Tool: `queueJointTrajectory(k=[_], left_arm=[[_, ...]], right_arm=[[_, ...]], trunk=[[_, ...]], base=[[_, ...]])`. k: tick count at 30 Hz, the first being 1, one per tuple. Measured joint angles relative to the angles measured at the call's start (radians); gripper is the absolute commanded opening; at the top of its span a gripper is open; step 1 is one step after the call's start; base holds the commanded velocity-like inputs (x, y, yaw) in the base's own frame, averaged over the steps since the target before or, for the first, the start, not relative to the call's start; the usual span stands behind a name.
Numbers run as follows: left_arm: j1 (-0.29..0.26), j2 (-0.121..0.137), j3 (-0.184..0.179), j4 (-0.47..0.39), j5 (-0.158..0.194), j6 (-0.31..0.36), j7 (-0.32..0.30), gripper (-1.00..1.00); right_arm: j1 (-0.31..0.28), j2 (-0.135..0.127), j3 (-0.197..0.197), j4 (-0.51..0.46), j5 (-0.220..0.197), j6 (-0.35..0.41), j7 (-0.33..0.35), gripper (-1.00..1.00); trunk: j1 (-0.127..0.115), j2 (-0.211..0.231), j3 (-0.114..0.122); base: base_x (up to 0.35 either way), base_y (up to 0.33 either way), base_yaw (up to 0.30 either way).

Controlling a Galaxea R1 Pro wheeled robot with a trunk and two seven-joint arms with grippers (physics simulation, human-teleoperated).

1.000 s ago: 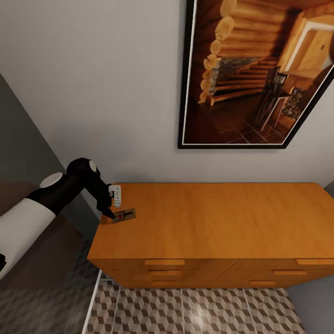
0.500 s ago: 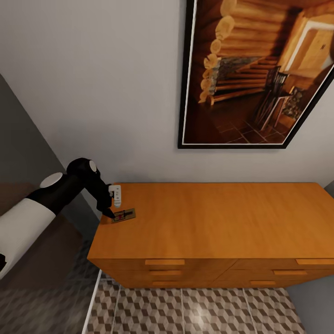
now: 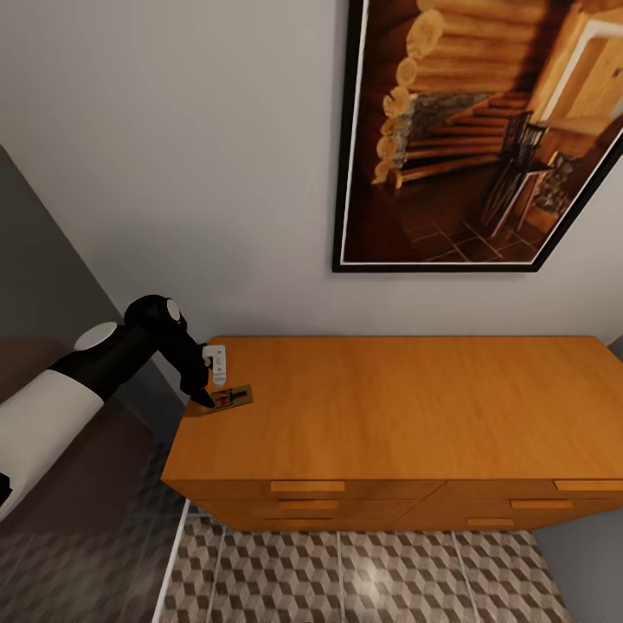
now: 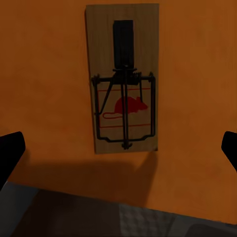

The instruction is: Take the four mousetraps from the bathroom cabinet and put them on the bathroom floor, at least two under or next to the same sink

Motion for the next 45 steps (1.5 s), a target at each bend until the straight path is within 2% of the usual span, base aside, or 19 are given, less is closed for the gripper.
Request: queueJointTrajectory(k=[45], left_arm=[[0.001, -0.007, -0.001, 0.022, 0.0, 0.0, 0.003, 1.0]], right_arm=[[0.0, 0.0, 0.0, 0.0, 0.0, -0.001, 0.0, -1.0]], trunk=[[0.0, 0.0, -0.04]], base=[[0.0, 0.0, 0.0]])
